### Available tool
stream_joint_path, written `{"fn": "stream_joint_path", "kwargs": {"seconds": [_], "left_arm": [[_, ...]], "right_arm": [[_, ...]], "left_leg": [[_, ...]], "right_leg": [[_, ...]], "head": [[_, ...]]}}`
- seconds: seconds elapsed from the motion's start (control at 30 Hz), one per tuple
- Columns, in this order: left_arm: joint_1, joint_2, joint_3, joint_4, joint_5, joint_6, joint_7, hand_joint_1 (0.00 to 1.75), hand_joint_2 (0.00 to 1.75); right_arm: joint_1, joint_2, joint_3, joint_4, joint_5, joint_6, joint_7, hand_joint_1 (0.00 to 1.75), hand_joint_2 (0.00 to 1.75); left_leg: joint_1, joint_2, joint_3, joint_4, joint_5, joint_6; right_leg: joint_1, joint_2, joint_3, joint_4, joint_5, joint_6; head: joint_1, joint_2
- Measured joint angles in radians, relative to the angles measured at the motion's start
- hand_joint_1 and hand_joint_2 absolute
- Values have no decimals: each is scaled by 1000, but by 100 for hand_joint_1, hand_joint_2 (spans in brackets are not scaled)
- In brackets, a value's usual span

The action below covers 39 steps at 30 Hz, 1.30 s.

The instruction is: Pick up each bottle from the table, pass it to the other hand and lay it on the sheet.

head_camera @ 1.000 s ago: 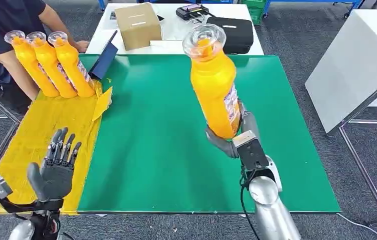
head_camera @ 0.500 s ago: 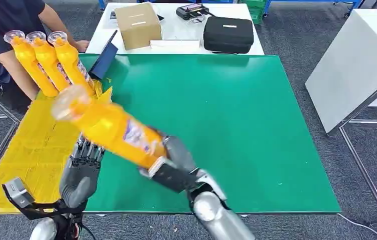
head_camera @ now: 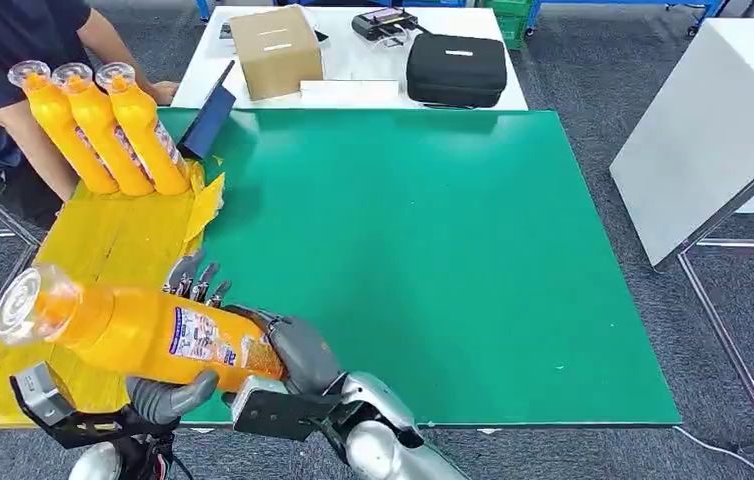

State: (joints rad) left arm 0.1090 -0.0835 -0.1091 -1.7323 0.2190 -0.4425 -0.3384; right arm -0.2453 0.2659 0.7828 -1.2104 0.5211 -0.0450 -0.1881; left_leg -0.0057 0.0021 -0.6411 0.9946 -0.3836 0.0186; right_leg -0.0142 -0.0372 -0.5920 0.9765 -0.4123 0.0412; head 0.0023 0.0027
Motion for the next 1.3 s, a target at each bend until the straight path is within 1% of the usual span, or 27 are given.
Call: {"fn": "stream_joint_path", "kwargs": {"seconds": [0.03,0.07,0.47,1.17,1.2,1.23,1.3], "left_arm": [[1,1,0,0,-4,3,0,9,175],[1,2,0,0,-11,4,1,175,175],[12,14,-3,0,-39,30,-2,175,175],[15,16,-3,0,-29,30,-15,175,175],[15,16,-3,0,-29,30,-15,175,175],[15,16,-3,0,-29,30,-16,175,175],[15,16,-2,0,-36,40,-23,175,175]], "right_arm": [[-7,0,6,8,0,0,-3,175,175],[-12,0,9,14,0,0,-5,175,175],[-29,0,26,46,2,-3,-15,175,175],[-29,0,29,59,9,-9,-22,175,175],[-29,0,29,59,10,-10,-23,75,175],[-29,0,29,60,12,-12,-23,0,175],[-27,0,29,61,24,-35,-22,0,175]], "left_leg": [[0,0,0,0,0,0],[0,0,0,0,0,0],[0,0,0,0,0,0],[0,0,0,0,0,0],[0,0,0,0,0,0],[0,0,0,0,0,0],[0,0,0,0,0,0]], "right_leg": [[0,0,0,0,0,0],[0,0,0,0,0,0],[0,0,-1,0,0,0],[0,0,-1,0,0,0],[0,0,-1,0,0,0],[0,0,-1,0,0,0],[0,0,-1,0,0,0]], "head": [[0,0],[0,0],[0,0],[0,0],[0,0],[0,0],[0,0]]}}
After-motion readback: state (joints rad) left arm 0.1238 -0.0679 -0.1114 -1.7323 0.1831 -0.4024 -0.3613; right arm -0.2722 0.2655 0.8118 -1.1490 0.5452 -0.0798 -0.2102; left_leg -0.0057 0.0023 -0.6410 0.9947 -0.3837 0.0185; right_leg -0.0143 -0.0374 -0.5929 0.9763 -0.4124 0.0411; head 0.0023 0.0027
